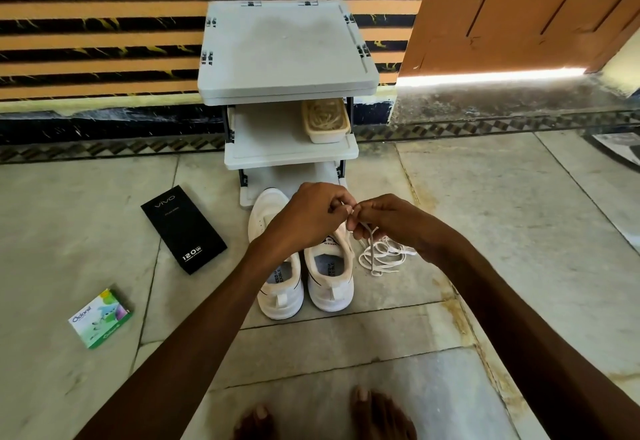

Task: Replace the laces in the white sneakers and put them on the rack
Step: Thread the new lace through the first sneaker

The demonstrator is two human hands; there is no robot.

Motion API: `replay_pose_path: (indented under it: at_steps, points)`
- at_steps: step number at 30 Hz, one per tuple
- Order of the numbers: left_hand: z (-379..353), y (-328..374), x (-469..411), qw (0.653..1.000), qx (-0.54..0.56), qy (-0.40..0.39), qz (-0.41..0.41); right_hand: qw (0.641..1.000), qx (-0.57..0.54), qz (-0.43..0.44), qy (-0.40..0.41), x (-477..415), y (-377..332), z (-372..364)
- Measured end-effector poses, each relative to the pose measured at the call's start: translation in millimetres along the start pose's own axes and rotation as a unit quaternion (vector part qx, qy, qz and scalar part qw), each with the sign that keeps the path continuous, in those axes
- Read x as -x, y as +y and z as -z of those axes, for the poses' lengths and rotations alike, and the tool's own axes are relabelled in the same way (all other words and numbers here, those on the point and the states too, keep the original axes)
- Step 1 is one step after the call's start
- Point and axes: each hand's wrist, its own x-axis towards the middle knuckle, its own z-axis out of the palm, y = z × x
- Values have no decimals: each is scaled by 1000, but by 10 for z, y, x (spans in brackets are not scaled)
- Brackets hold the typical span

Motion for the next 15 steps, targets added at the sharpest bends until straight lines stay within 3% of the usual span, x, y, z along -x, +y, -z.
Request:
replay_pose_path:
  at_steps: [10,15]
  points:
    - [0,-39,-12,999,-24,-22,14,1000,18,-19,14,17,-27,-45]
    - [-2,-64,3,998,-43,48,29,998,15,-33,50,17,-23,-44]
